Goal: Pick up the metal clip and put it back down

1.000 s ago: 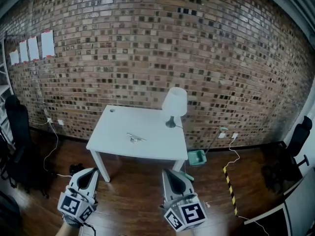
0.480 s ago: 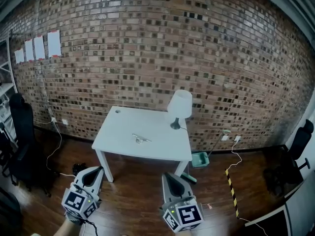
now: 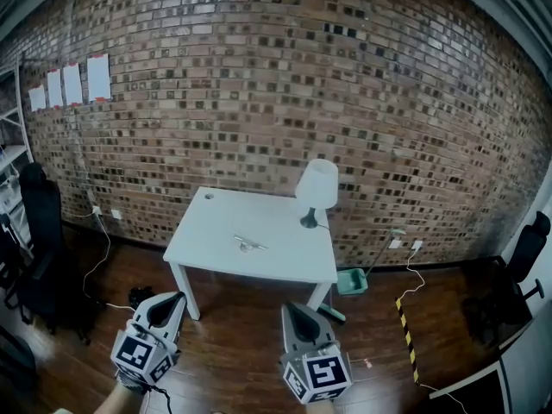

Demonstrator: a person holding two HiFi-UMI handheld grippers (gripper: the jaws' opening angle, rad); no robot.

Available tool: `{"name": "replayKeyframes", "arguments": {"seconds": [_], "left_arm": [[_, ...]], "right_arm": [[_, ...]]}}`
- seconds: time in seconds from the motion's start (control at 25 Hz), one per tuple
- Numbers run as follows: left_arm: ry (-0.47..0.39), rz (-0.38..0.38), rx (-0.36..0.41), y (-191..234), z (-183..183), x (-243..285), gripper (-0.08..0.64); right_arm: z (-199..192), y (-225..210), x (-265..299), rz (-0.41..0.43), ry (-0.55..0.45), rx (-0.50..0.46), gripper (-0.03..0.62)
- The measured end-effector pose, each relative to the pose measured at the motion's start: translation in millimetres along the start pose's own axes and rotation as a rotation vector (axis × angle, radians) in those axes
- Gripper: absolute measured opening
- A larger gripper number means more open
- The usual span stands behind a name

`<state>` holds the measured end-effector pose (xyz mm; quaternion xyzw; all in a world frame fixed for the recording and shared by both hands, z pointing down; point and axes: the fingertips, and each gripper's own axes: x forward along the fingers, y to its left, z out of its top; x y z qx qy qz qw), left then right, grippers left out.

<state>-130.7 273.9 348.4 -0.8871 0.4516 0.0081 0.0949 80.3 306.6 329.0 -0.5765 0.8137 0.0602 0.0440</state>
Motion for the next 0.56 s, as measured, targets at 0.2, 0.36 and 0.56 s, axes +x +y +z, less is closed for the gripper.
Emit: {"name": "replayKeyframes", "arguments": {"seconds": [0.2, 0.36, 0.56], "left_arm": [[-0.008, -0.005, -0.002, 0.7, 0.3, 5.8, 0.017], [-0.012, -0.016, 0.001, -1.4, 1.1, 12.9, 0.017], [-0.009, -0.021, -0.001, -3.8, -2.1, 17.0, 0.017]], "right_arm": [[-2.8, -4.6, 2.0, -0.008, 0.003, -0.003, -0.020], [-4.9, -10.9, 2.0, -0.020, 0.012, -0.001, -0.020], [-9.4, -15.5, 1.4, -0.026, 0.006, 0.003, -0.020]]}}
